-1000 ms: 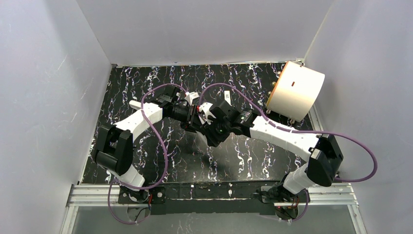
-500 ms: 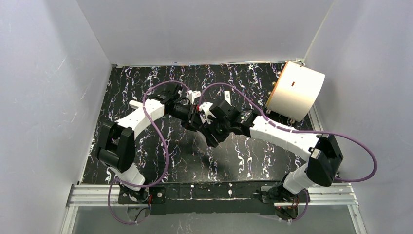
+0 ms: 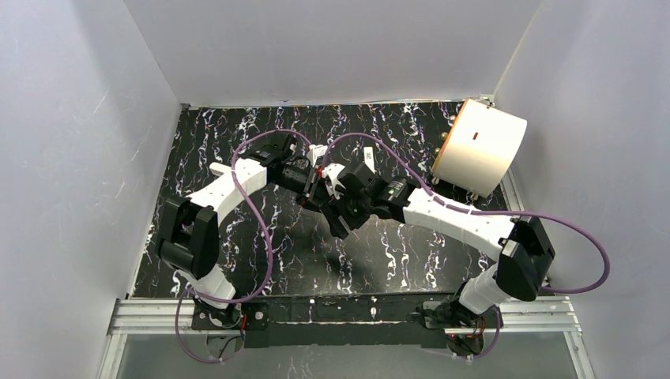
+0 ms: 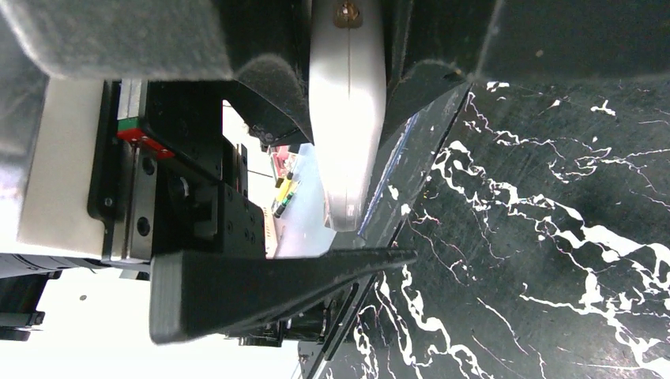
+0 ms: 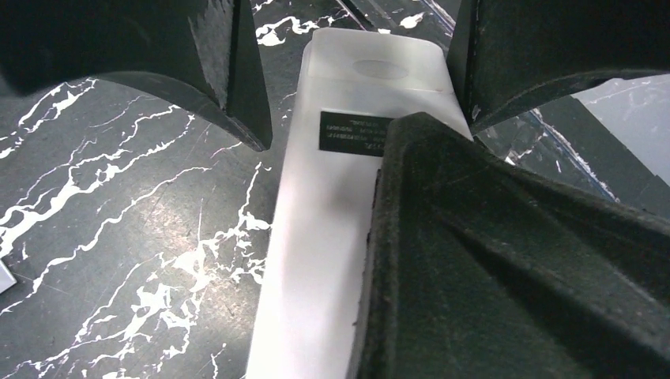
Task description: Load the batteries into the remote control
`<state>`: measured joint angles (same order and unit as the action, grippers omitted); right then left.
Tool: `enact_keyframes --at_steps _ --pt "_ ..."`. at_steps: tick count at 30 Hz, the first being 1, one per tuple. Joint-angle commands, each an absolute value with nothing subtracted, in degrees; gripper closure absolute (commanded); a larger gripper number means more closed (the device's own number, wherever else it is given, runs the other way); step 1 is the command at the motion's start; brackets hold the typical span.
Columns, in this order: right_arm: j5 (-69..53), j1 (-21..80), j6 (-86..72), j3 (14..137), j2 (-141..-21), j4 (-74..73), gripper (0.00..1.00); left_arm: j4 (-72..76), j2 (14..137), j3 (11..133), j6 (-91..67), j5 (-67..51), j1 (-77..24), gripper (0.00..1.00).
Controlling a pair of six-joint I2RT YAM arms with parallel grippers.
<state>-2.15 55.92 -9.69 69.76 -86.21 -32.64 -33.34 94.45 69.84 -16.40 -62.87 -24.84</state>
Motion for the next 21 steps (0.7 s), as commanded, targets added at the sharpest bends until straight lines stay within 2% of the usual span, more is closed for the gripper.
enact_keyframes --at_steps 1,8,15,21 --pt "1.5 55.5 -11.1 72.1 -85.7 -29.5 0.17 -37.2 94.4 71.7 -15.3 -69.0 -24.6 1.0" --pt "-2.4 54.7 -14.3 69.5 -80.7 -23.5 0.02 -37.2 94.6 72.1 -15.2 -69.0 -24.1 1.0" --pt "-6.5 51.7 -22.8 61.3 -71.4 -12.8 0.01 -36.3 95.4 73.4 -16.6 -68.7 -23.9 1.0" --pt "-4.8 48.1 -35.8 52.7 -62.2 -2.9 0.01 -33.3 95.2 74.0 -20.4 -69.0 -23.7 1.0"
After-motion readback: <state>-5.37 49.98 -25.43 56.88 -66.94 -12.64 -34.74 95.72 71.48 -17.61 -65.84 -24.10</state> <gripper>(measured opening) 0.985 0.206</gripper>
